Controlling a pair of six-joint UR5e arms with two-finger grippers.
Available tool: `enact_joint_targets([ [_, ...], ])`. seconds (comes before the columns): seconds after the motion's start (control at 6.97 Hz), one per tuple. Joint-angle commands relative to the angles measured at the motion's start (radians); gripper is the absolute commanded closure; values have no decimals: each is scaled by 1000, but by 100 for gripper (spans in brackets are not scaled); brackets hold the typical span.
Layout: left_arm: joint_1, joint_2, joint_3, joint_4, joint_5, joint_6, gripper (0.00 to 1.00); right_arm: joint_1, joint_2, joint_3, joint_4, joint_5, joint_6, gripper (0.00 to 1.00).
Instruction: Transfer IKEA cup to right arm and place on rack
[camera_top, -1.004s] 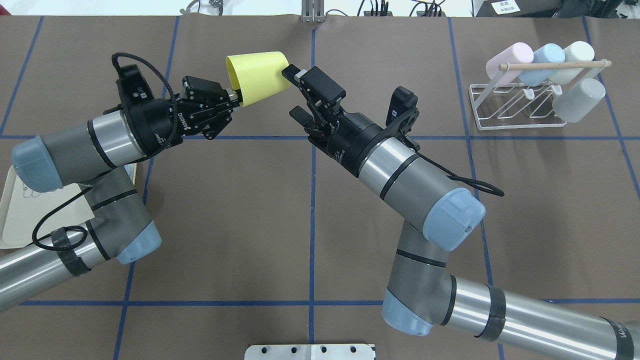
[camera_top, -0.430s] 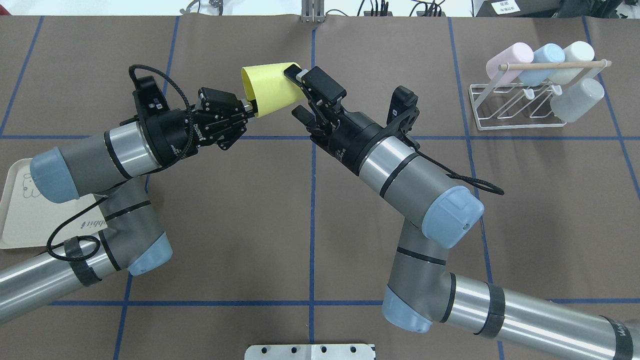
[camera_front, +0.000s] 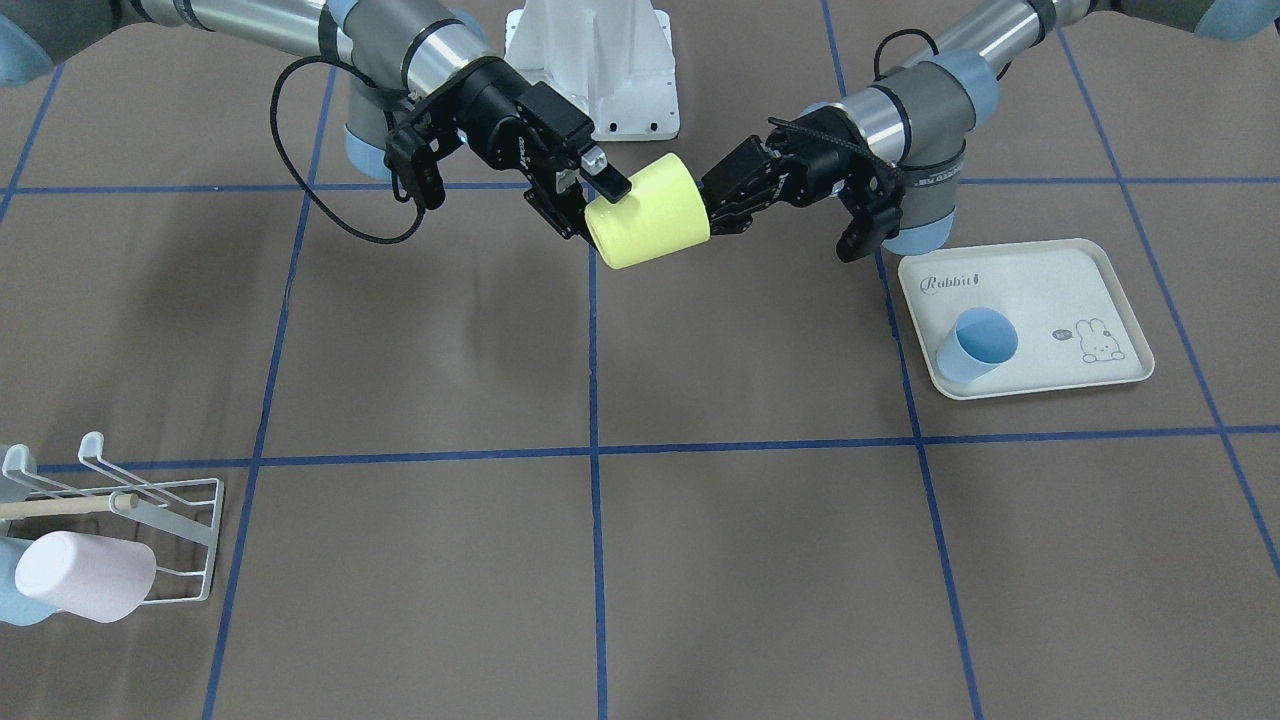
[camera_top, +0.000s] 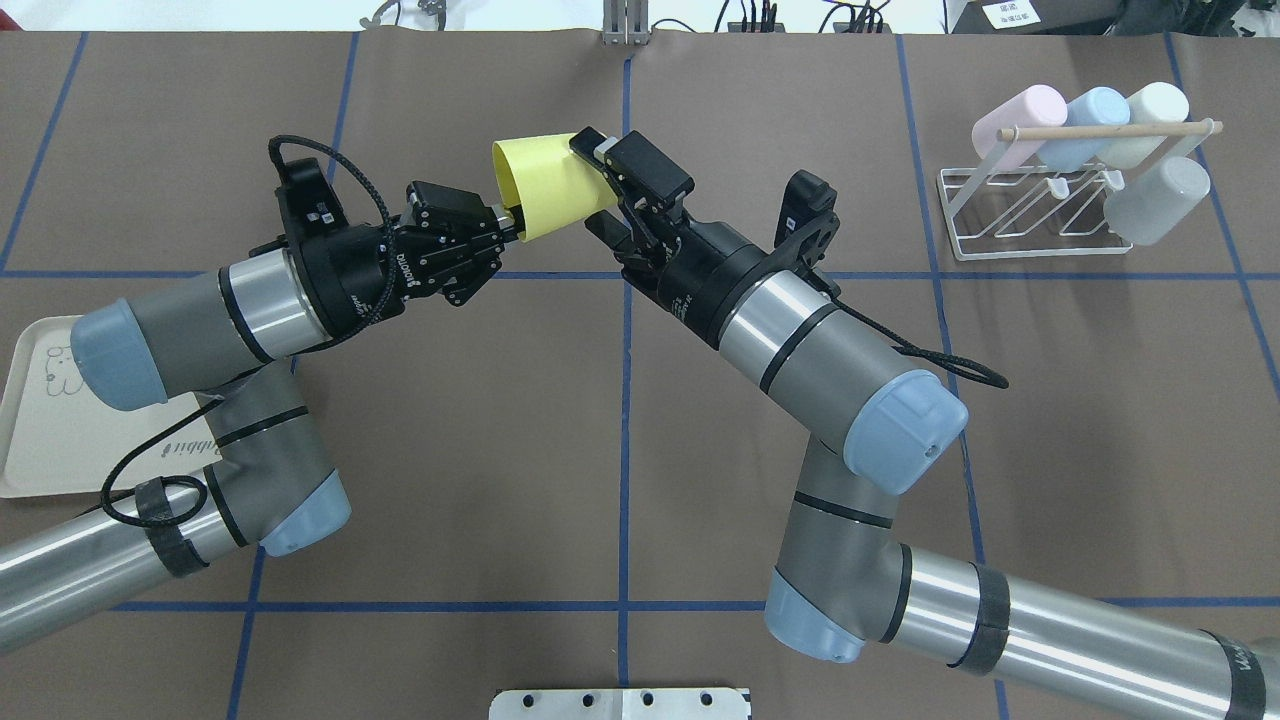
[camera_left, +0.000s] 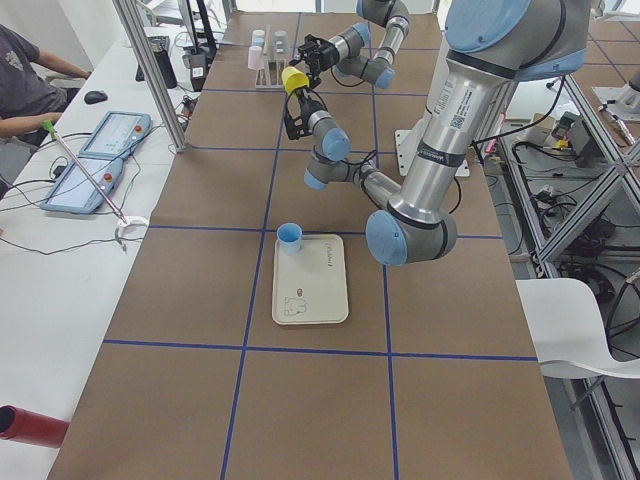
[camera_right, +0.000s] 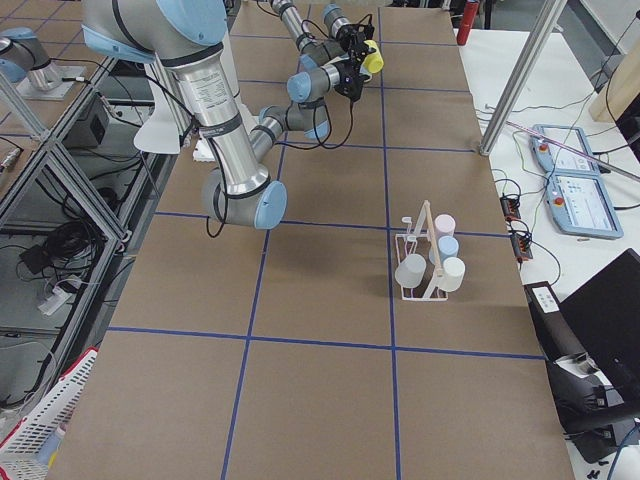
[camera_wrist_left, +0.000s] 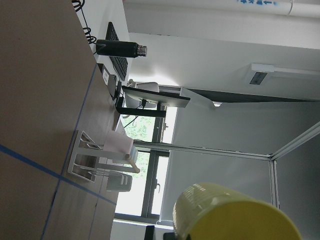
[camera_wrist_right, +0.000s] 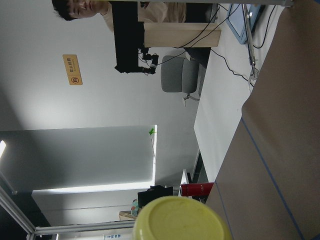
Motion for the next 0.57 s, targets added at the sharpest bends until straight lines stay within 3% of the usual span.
enact_joint_targets([
  [0.0, 22, -11, 0, 2, 22, 2, 100, 3, 0, -2, -1, 0, 0, 1],
  [0.43, 40, -22, 2, 6, 42, 2, 100, 1, 1, -2, 0, 0, 0, 2],
])
